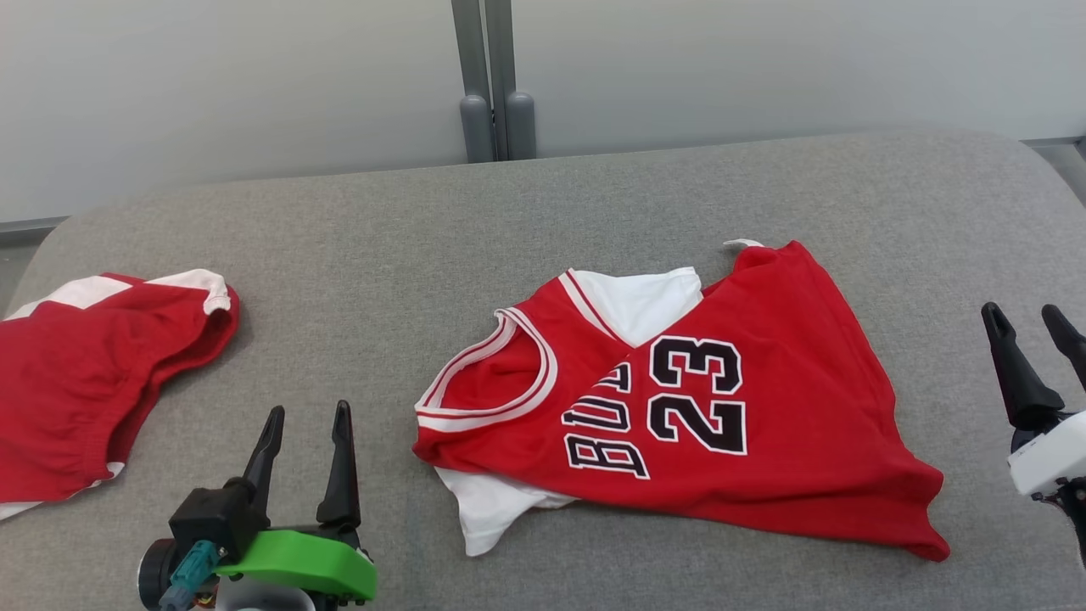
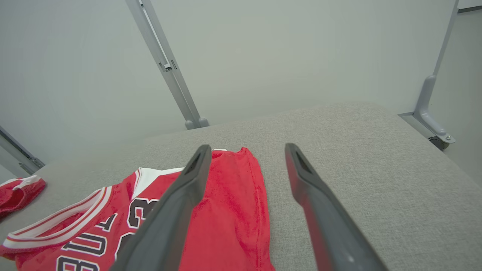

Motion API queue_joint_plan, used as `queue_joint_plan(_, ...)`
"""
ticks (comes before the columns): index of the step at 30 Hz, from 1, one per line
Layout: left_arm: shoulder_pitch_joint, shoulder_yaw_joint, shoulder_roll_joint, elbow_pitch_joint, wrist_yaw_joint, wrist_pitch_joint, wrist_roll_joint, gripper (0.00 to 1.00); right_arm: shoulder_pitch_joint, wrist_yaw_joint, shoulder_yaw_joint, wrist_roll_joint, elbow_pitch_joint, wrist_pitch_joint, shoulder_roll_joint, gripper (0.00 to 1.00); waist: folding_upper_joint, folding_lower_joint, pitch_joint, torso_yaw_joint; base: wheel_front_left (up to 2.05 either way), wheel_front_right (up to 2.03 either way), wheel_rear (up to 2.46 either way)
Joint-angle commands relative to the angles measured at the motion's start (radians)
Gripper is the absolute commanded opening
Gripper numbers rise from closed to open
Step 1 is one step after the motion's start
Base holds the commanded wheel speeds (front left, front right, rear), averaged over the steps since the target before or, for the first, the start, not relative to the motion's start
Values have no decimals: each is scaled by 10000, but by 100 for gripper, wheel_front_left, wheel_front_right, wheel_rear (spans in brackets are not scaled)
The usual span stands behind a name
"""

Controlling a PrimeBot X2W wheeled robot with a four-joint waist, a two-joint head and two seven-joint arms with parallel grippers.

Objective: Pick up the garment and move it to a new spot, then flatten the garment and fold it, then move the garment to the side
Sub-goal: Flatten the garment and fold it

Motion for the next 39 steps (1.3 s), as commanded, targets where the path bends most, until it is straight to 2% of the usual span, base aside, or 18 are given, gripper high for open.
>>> queue_joint_plan(1, 93, -49, 30, 6, -17, 25, -79, 100, -125, 4, -50, -256, 189, -441, 266, 100, 0, 0, -17, 37, 0, 0, 0)
queue_joint_plan(5, 5, -195, 42, 43, -81, 60, -59, 100, -186, 4, -107, -727, 711, -1296, 822, 100, 0, 0, 15, 61, 0, 0, 0)
queue_joint_plan(10, -134, -281, 148, -78, -89, 139, 6, 100, -301, 4, 225, -904, 1009, -1566, 897, 100, 0, 0, 113, 52, 0, 0, 0)
queue_joint_plan(14, -216, -751, 191, -345, -453, 412, -186, 100, -367, 4, 578, -895, 1080, -1637, 893, 100, 0, 0, 233, 13, 0, 0, 0)
queue_joint_plan(19, -368, -1579, 587, -514, -746, 1721, -588, 100, -573, 5, 968, -720, 1326, -1804, 826, 100, 0, 0, 429, -34, 0, 0, 0)
queue_joint_plan(25, -938, -2298, 1050, -182, -829, 3612, -1586, 100, -890, 5, 1360, -484, 1614, -1904, 736, 100, 0, 0, 710, -191, 0, 0, 0)
queue_joint_plan(34, -2277, -2967, 1617, 671, -840, 5305, -2739, 100, -1354, 5, 1879, -335, 1994, -2128, 671, 100, 0, 0, 1126, -608, 0, 0, 0)
queue_joint_plan(35, -2408, -3056, 1678, 695, -841, 5400, -2808, 96, -1382, 5, 1921, -319, 2047, -2158, 649, 100, 0, 0, 1153, -648, 0, 0, 0)
queue_joint_plan(36, -2525, -3028, 1748, 684, -841, 5340, -2786, 44, -1399, 5, 1960, -300, 2086, -2200, 632, 100, 0, 0, 1176, -676, 0, 0, 0)
queue_joint_plan(37, -2601, -3002, 1793, 701, -840, 5252, -2803, 14, -1408, 5, 1991, -277, 2129, -2259, 619, 100, 0, 0, 1194, -694, 0, 0, 0)
queue_joint_plan(38, -2601, -3050, 1791, 712, -842, 5223, -2859, 0, -1406, 5, 2005, -264, 2168, -2272, 621, 100, 0, 0, 1199, -706, 0, 0, 0)
queue_joint_plan(39, -2622, -3110, 1772, 636, -840, 5129, -2936, 0, -1400, 5, 2026, -252, 2210, -2326, 612, 100, 0, 0, 1206, -714, 0, 0, 0)
